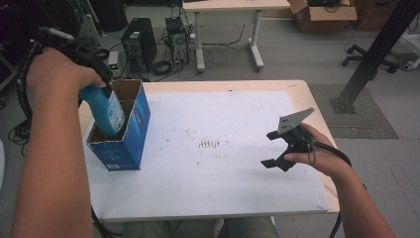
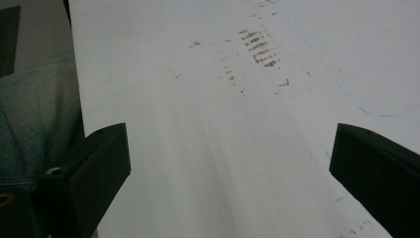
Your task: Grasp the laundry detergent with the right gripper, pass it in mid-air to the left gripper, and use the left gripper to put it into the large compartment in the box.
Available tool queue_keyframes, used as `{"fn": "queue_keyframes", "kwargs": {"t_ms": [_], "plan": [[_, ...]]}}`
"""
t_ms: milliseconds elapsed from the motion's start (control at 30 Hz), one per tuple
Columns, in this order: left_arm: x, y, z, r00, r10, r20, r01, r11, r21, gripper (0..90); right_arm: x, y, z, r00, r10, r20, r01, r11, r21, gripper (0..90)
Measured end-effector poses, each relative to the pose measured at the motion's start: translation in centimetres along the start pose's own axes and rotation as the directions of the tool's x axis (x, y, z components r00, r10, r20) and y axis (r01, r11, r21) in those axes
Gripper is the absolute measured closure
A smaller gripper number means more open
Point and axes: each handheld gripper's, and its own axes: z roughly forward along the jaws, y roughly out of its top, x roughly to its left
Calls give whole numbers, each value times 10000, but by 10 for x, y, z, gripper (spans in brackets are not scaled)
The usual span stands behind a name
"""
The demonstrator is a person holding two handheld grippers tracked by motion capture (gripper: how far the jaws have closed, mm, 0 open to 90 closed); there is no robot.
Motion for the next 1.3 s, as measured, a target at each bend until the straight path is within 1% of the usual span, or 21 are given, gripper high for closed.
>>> {"fn": "queue_keyframes", "kwargs": {"t_ms": [33,167,300,567,733,867,967,1167,1300], "plan": [[0,0,2,10000,44,-14,-44,10000,1,383,0,0,0,10000,-12,-14,12,10000,3,26],[2,0,11,10000,-8,64,8,10000,47,383,0,-1,0,10000,35,-3,-35,10000,32,27],[4,1,20,10000,-13,7,13,9999,106,383,0,0,1,10000,41,-16,-41,10000,26,26],[5,1,45,10000,-21,64,19,9995,304,383,1,0,2,10000,38,-49,-37,10000,65,26],[4,1,60,10000,74,-45,-72,9992,386,383,1,-1,3,10000,41,-78,-41,10000,52,26],[3,1,70,10000,70,-6,-69,9989,472,383,2,-1,4,9999,16,-106,-15,10000,26,26],[1,2,76,10000,66,14,-66,9990,441,383,2,-1,4,9999,23,-110,-23,10000,47,26],[-1,3,88,10000,35,-16,-34,9985,539,382,2,-2,4,9999,21,-135,-20,10000,32,26],[0,4,93,10000,28,-5,-27,9982,597,382,1,-3,4,9999,42,-141,-42,10000,42,26]]}}
